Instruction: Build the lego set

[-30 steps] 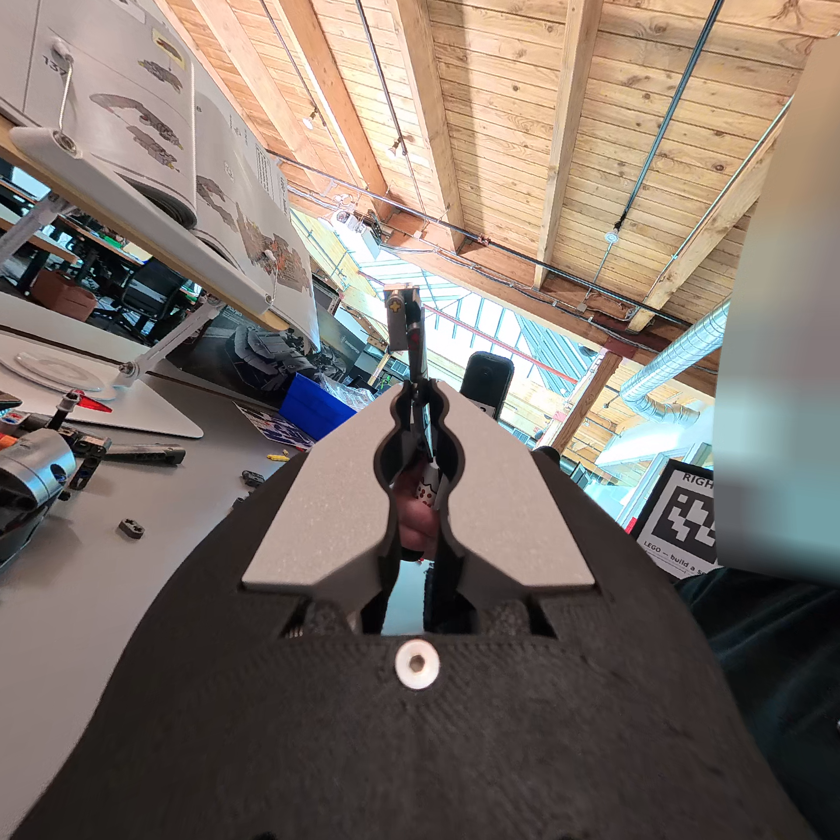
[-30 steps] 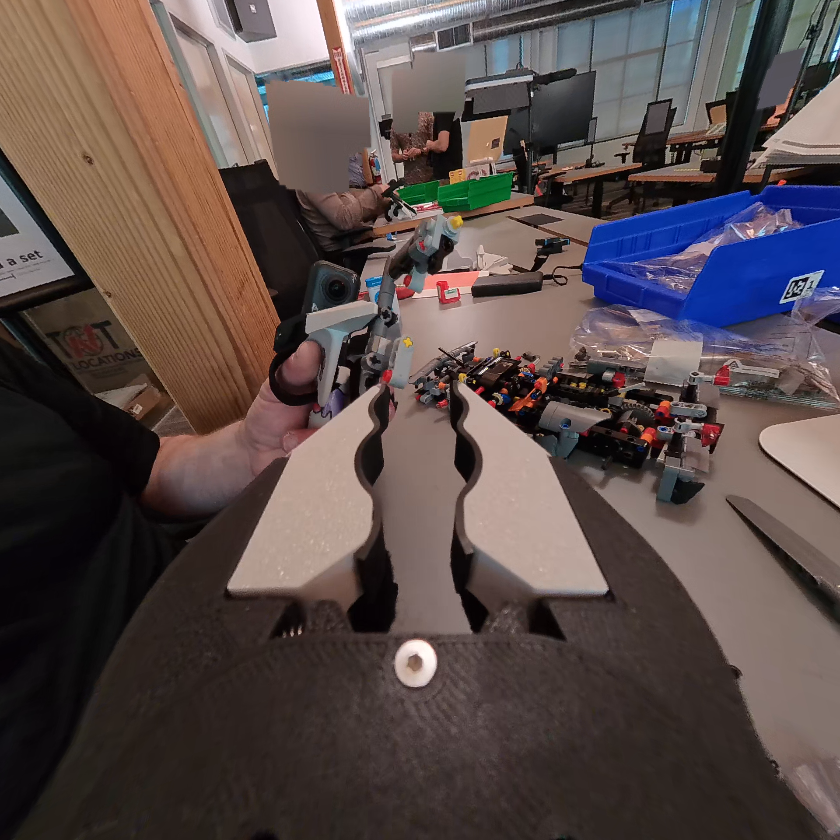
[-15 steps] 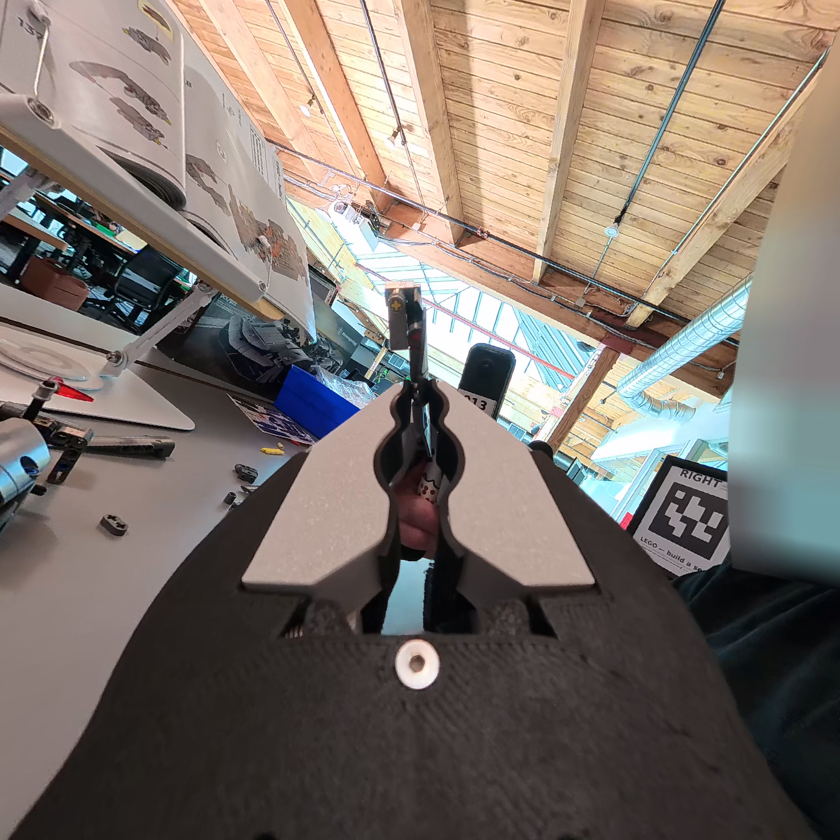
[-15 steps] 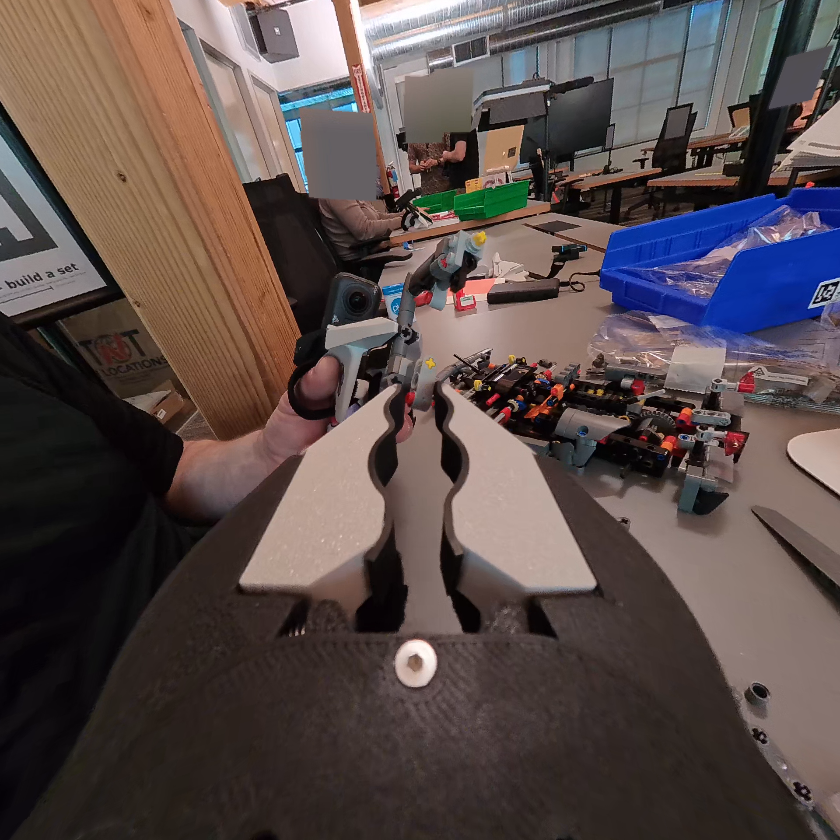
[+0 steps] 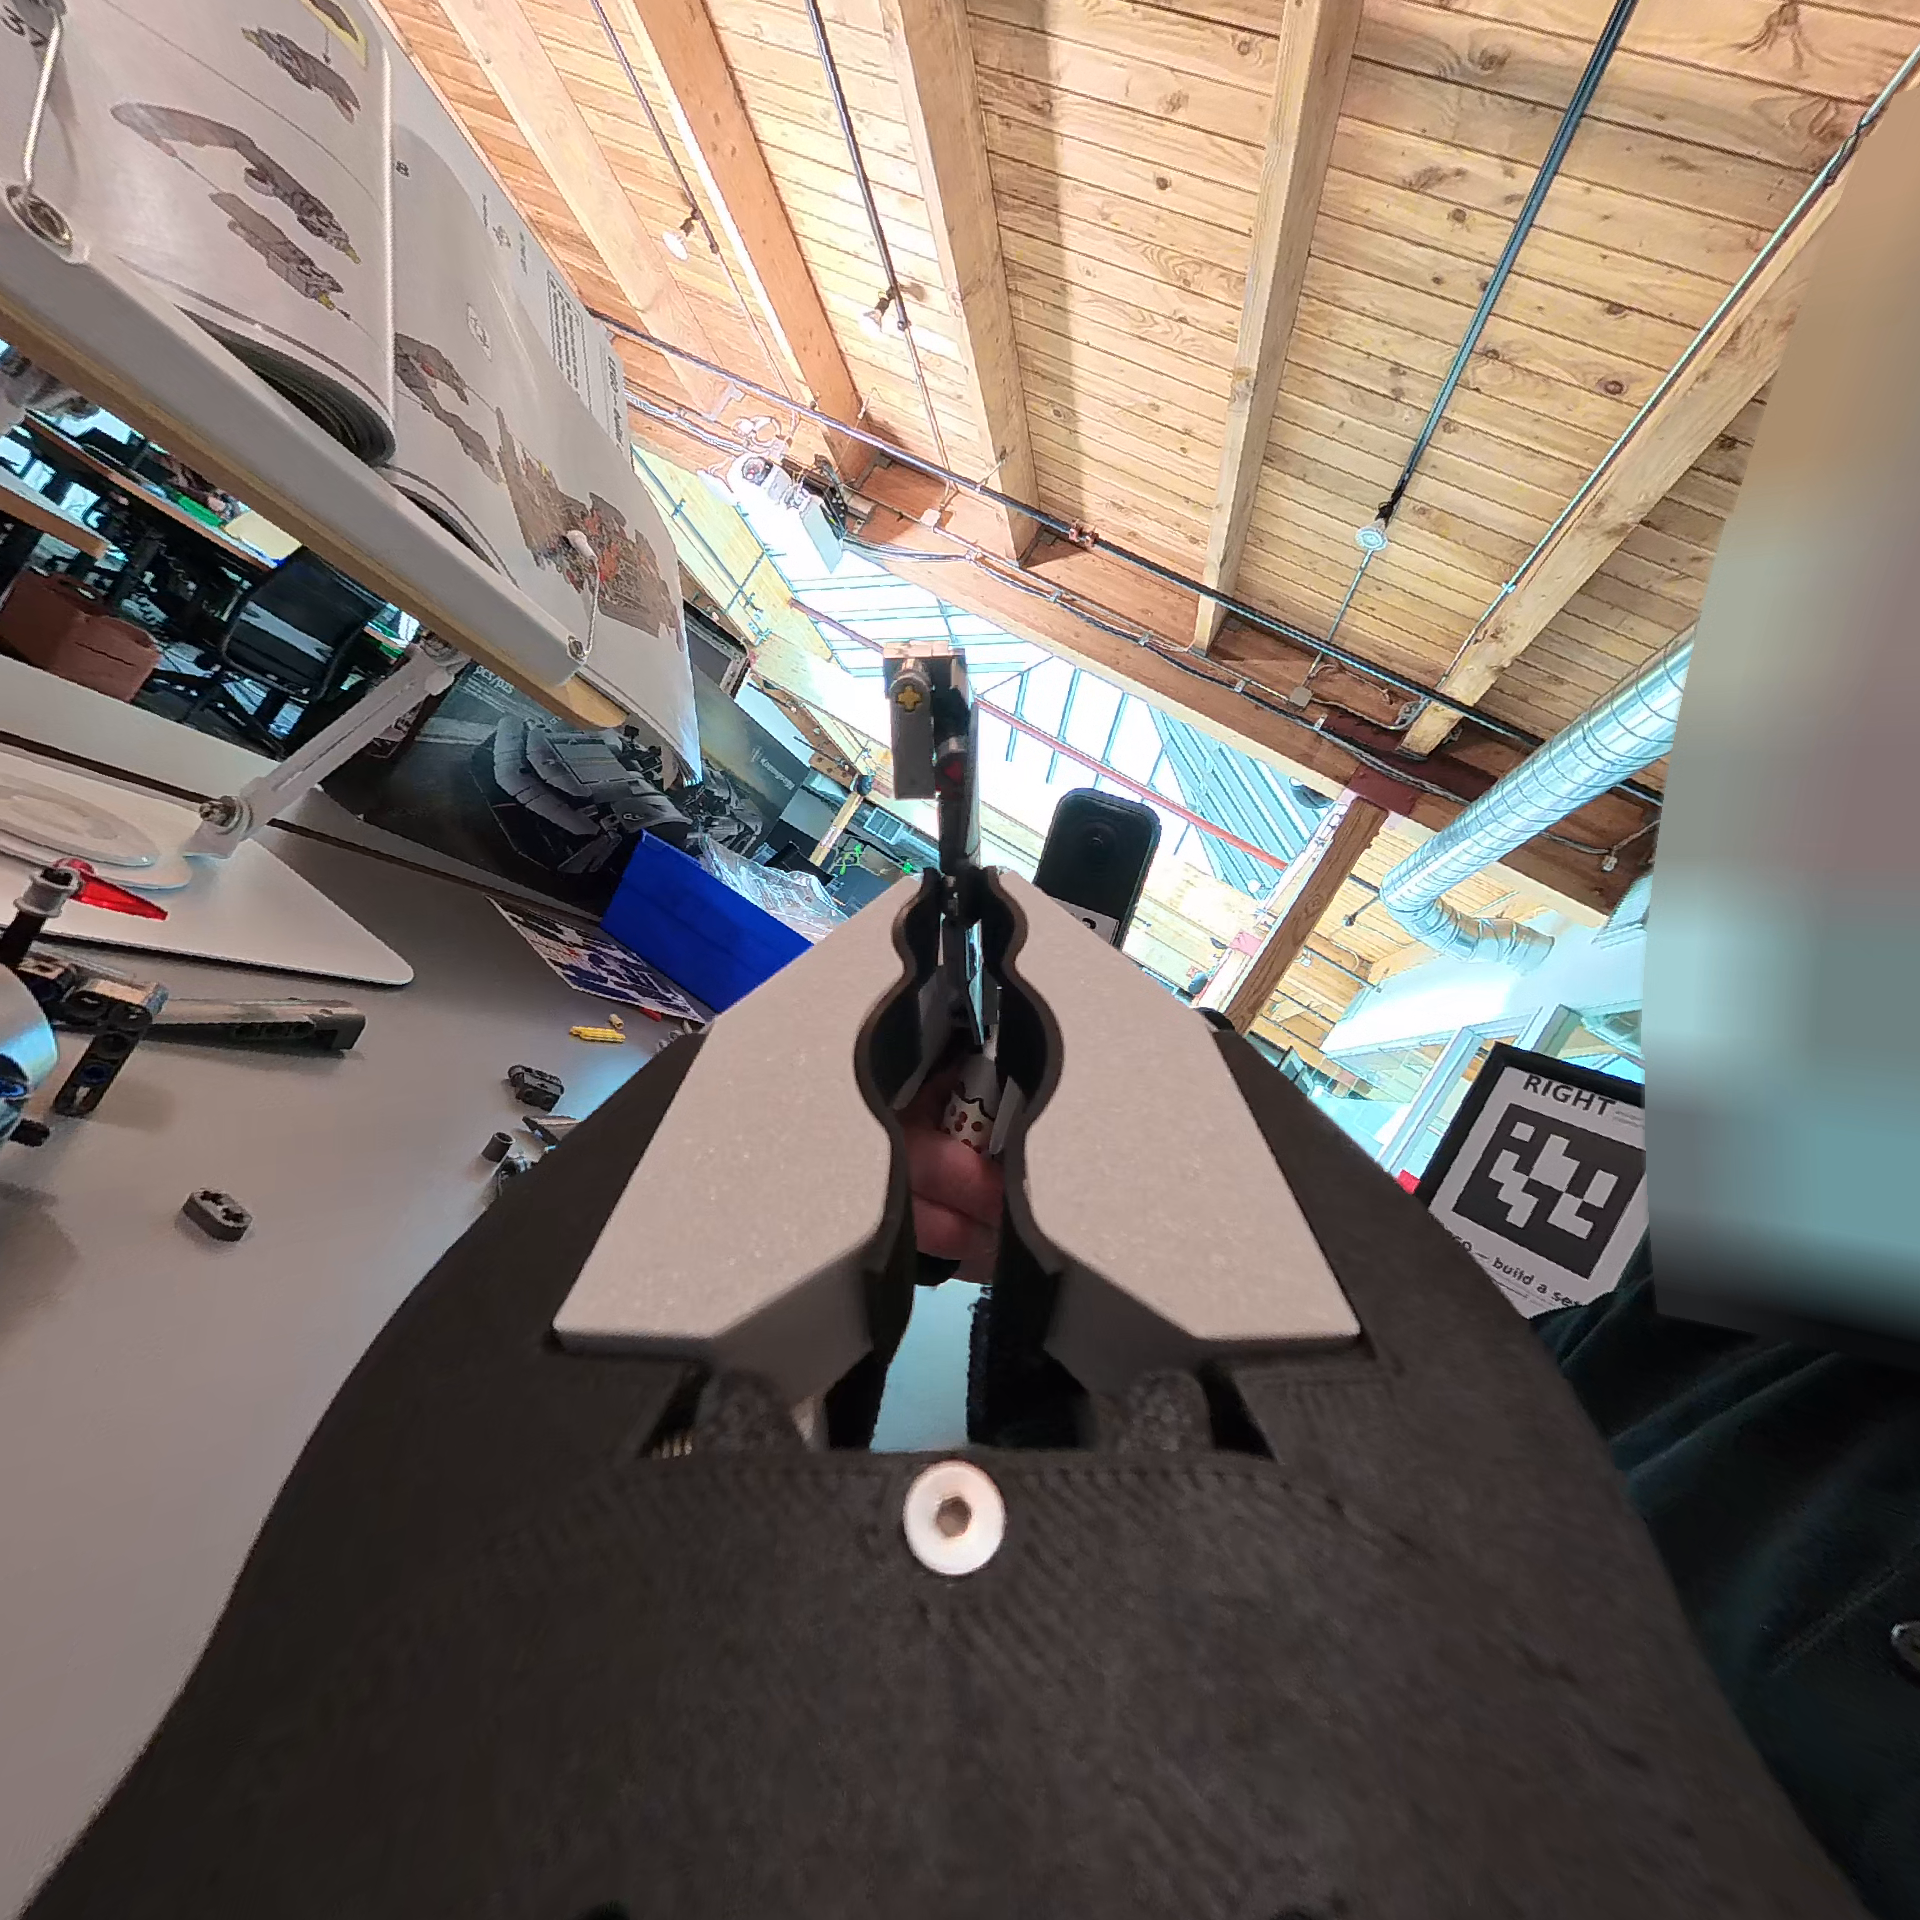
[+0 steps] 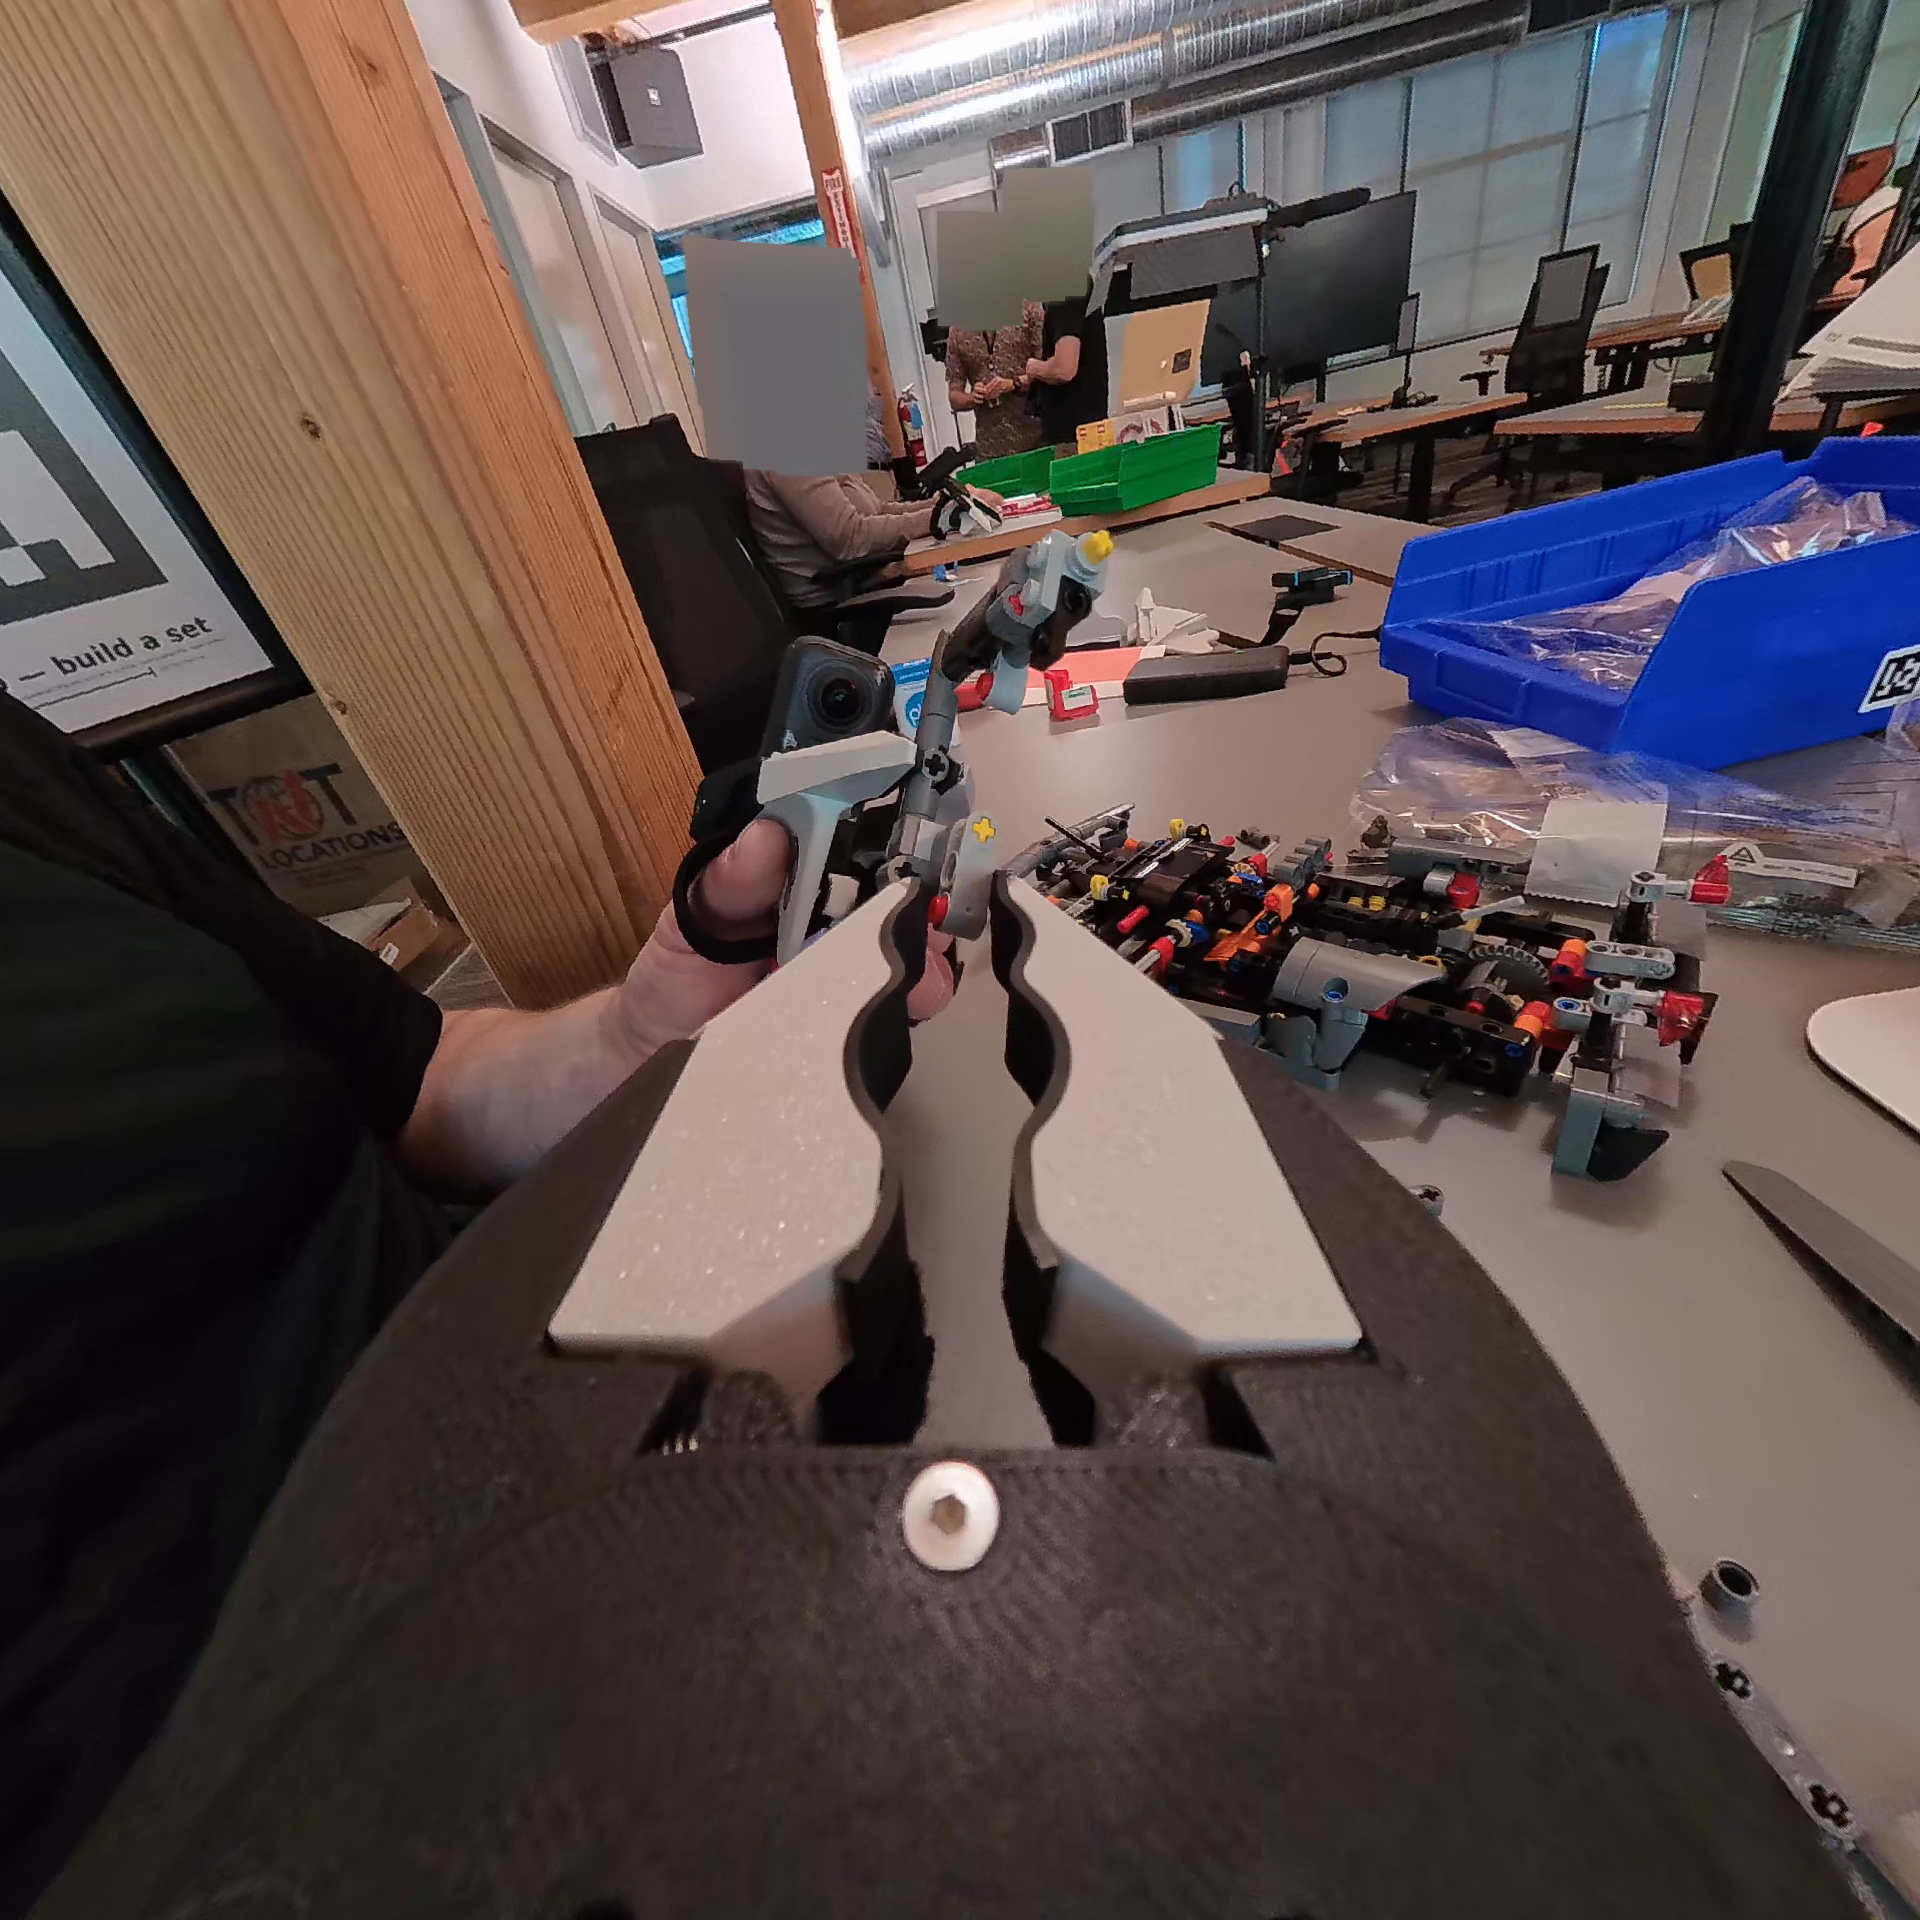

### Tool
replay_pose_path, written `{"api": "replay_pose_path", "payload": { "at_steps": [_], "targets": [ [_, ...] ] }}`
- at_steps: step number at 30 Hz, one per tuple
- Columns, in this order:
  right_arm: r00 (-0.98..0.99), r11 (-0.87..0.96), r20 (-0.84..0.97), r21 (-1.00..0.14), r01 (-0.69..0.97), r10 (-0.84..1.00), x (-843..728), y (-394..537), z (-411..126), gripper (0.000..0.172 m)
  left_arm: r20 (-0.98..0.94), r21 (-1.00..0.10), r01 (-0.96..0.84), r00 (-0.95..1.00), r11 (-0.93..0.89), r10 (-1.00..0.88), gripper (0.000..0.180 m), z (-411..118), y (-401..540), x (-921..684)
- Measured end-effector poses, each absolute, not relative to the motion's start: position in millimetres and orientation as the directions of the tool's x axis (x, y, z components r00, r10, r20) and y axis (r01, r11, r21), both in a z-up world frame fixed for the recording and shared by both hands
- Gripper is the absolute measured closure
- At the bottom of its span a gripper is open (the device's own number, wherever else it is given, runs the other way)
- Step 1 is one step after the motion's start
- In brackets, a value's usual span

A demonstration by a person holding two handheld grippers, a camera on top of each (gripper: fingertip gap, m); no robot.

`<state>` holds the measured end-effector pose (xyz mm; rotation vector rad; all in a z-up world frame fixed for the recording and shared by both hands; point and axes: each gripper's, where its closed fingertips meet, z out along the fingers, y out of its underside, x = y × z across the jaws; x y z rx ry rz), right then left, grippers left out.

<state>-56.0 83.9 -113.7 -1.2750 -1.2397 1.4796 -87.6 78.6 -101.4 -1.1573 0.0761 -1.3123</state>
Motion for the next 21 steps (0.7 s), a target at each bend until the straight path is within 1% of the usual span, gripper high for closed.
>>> {"api": "replay_pose_path", "payload": {
  "at_steps": [9, 14, 17, 21],
  "targets": [
    [-0.166, -0.209, -0.208, -0.978, 0.009, 0.964, -54.8, 85.0, -111.1, 0.162, 0.542, -0.688, 0.704, 0.337, -0.177, -0.77, 0.175, -101.1, 79.6, -86.4],
    [-0.131, -0.185, -0.185, -0.983, 0.008, 0.974, -54.2, 89.5, -110.3, 0.14, 0.56, -0.675, 0.72, 0.357, -0.162, -0.748, 0.176, -103.2, 83.3, -90.9],
    [-0.047, -0.053, -0.054, -0.998, 0.035, 0.997, -55.2, 91.6, -114.0, 0.124, 0.583, -0.656, 0.742, 0.381, -0.139, -0.718, 0.176, -104.1, 88.1, -98.6],
    [0.162, 0.23, 0.249, -0.965, 0.124, 0.955, -57.7, 98.9, -119.7, 0.12, 0.605, -0.637, 0.765, 0.42, -0.095, -0.676, 0.175, -104.8, 95.0, -106.8]
  ]
}}
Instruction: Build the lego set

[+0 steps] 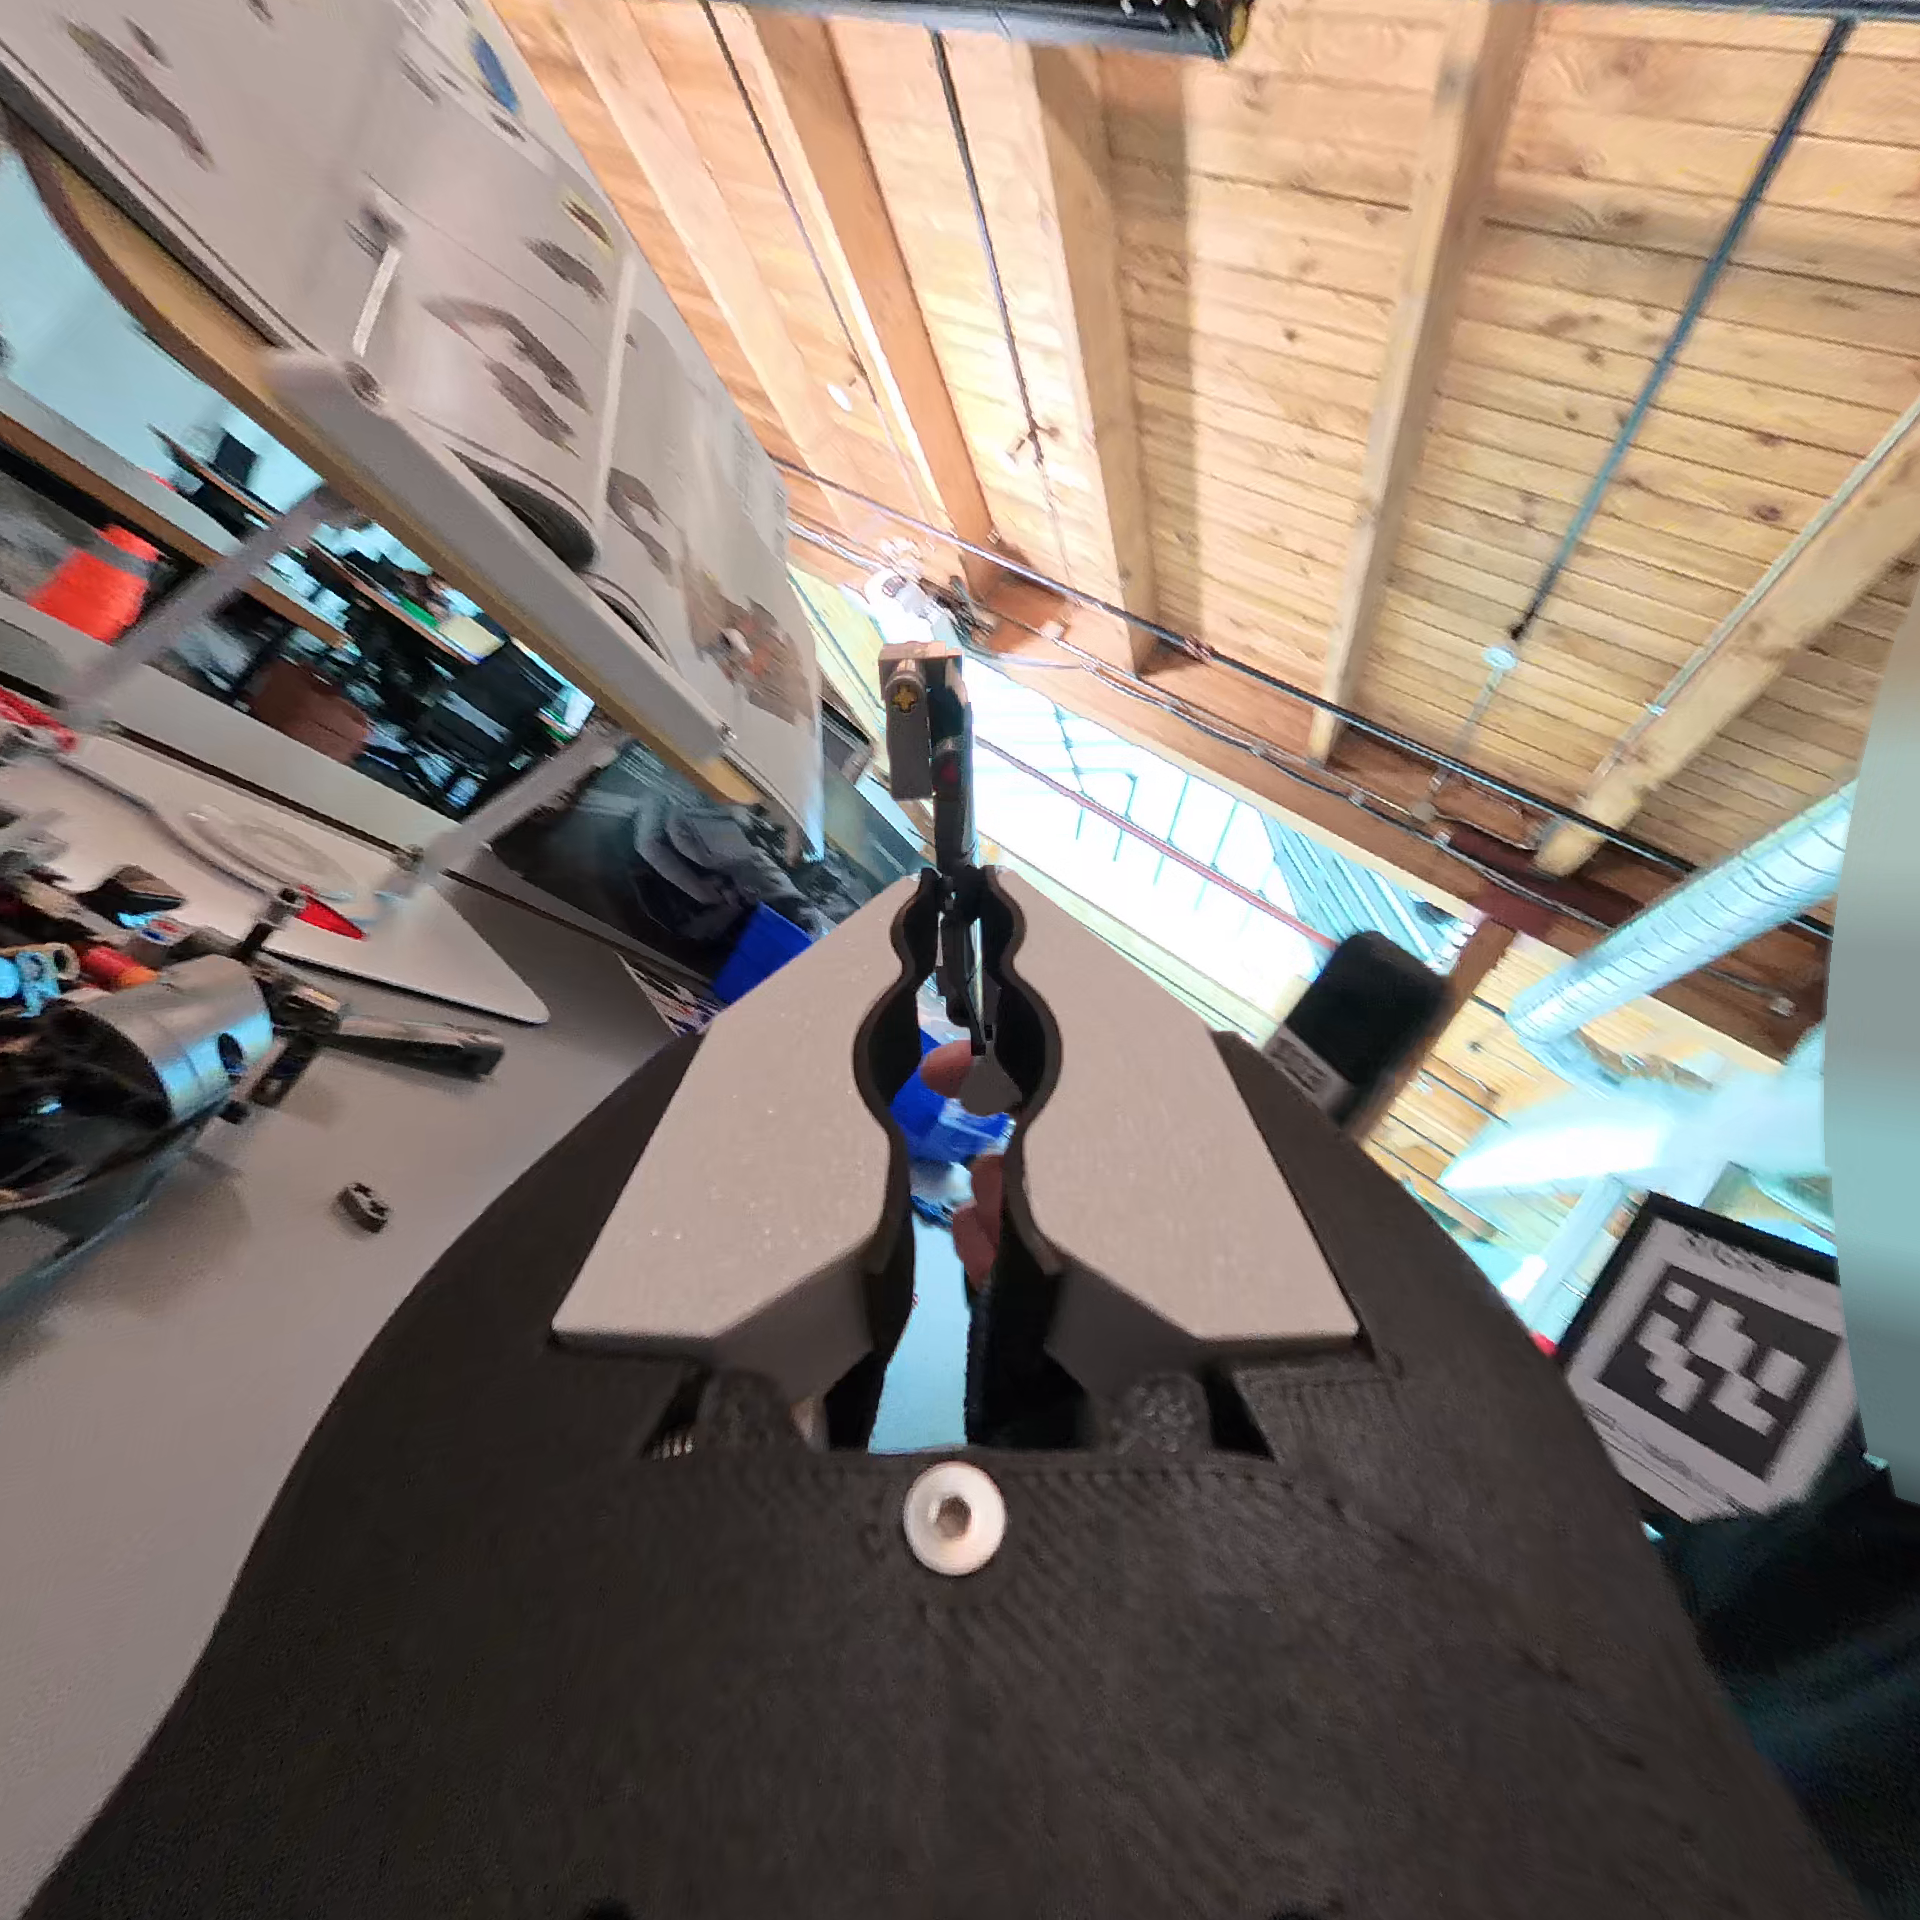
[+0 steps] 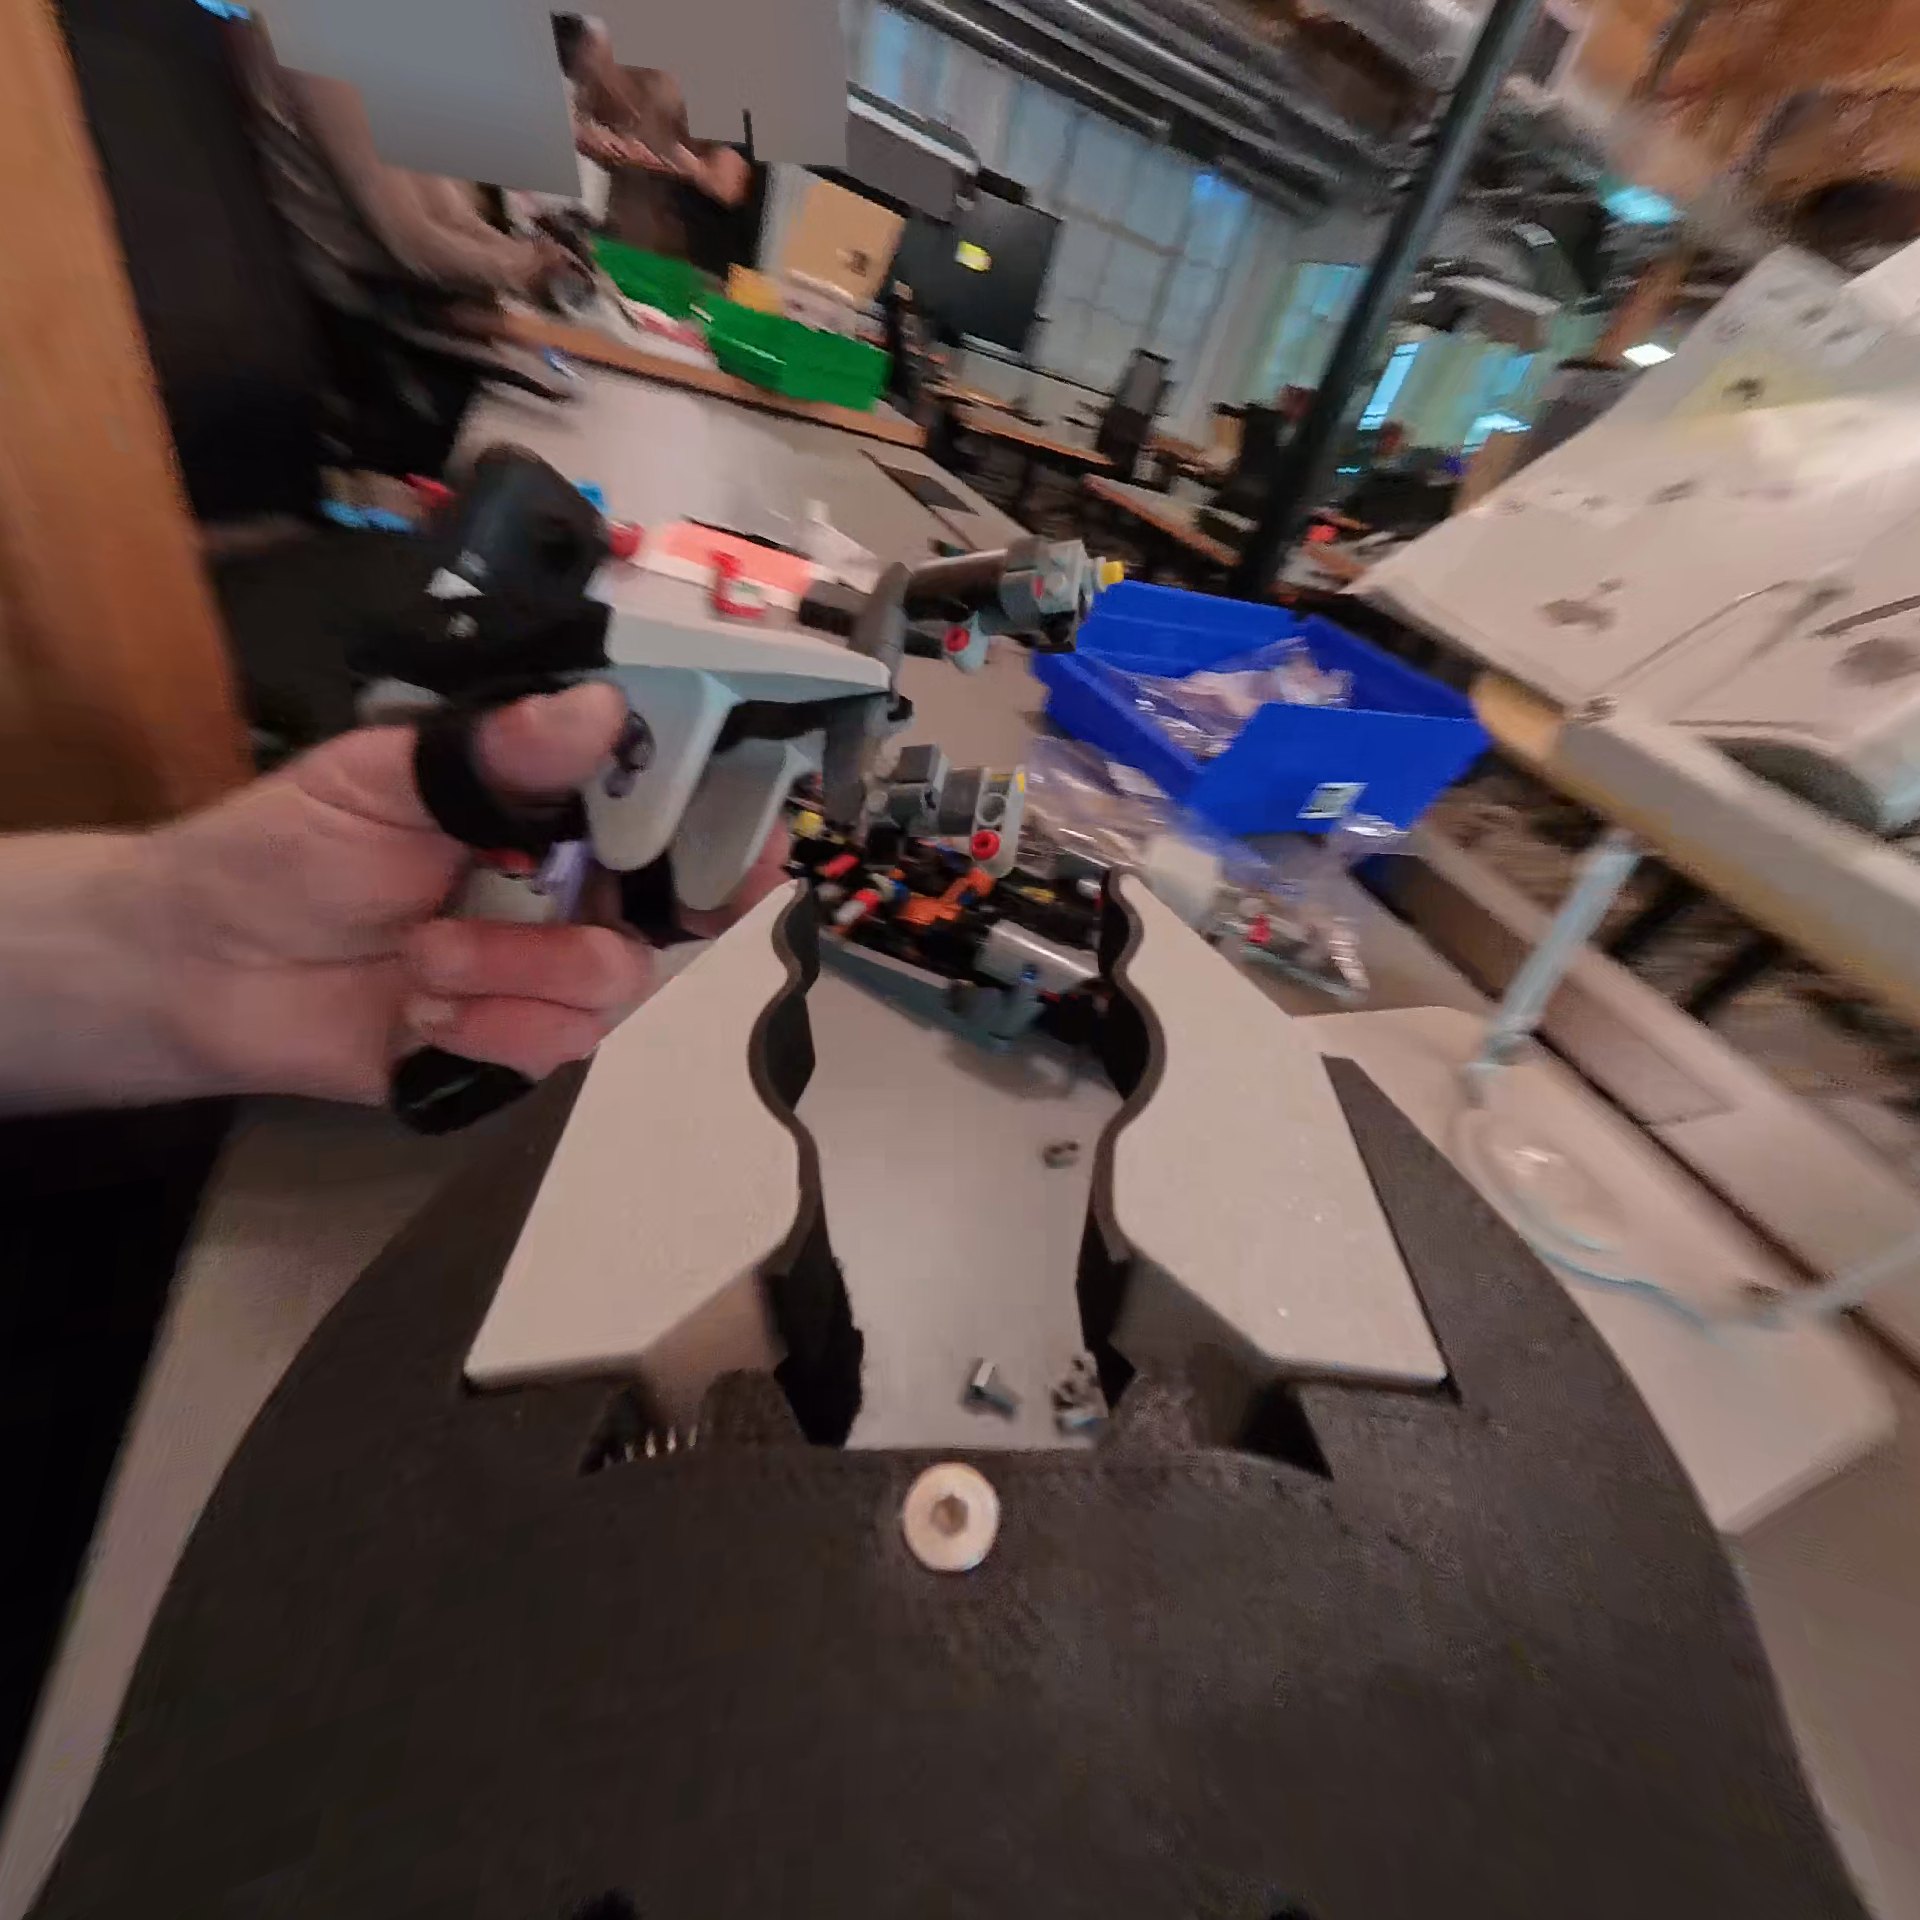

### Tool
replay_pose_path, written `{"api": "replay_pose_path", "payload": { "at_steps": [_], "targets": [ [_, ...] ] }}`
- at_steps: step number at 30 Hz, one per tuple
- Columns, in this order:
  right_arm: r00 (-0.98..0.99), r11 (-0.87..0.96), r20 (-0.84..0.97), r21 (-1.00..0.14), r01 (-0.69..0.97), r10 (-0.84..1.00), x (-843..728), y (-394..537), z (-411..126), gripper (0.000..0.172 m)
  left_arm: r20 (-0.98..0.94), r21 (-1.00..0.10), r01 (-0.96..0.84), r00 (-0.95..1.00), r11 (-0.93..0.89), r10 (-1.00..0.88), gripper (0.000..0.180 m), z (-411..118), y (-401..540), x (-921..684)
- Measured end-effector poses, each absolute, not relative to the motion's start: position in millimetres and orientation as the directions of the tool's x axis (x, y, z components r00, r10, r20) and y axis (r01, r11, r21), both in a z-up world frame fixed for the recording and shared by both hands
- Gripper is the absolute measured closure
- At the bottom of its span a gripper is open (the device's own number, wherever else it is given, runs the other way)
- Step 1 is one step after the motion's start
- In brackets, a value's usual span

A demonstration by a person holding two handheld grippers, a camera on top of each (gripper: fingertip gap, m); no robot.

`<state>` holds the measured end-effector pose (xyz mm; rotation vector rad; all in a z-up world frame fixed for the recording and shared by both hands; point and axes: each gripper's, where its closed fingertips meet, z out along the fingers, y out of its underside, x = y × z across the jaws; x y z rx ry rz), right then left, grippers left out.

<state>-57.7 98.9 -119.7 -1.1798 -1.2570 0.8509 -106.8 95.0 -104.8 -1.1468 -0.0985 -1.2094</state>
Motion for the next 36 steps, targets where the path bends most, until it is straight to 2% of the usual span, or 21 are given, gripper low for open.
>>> {"api": "replay_pose_path", "payload": {
  "at_steps": [3, 6, 9, 15, 29, 36],
  "targets": [
    [0.28, 0.321, 0.367, -0.926, 0.196, 0.887, -60.0, 107.3, -120.4, 0.117, 0.603, -0.642, 0.763, 0.445, -0.071, -0.662, 0.175, -104.0, 97.6, -103.1],
    [0.304, 0.332, 0.394, -0.913, 0.237, 0.867, -64.1, 110.2, -125.8, 0.117, 0.603, -0.644, 0.762, 0.448, -0.07, -0.66, 0.175, -102.8, 99.7, -96.4],
    [0.306, 0.337, 0.396, -0.913, 0.23, 0.866, -65.2, 108.2, -124.9, 0.12, 0.604, -0.646, 0.76, 0.452, -0.071, -0.656, 0.175, -103.9, 102.1, -90.8],
    [0.337, 0.336, 0.405, -0.909, 0.246, 0.85, -60.2, 113.7, -125.7, 0.14, 0.606, -0.65, 0.755, 0.447, -0.086, -0.658, 0.175, -106.1, 105.3, -80.9],
    [0.345, 0.348, 0.411, -0.909, 0.231, 0.844, -52.3, 115.0, -120.4, 0.141, 0.605, -0.637, 0.763, 0.409, -0.108, -0.684, 0.175, -104.0, 106.3, -74.3],
    [0.361, 0.343, 0.394, -0.918, 0.201, 0.845, -48.5, 116.5, -114.4, 0.141, 0.623, -0.629, 0.762, 0.378, -0.151, -0.685, 0.166, -107.1, 106.3, -69.5]
  ]
}}
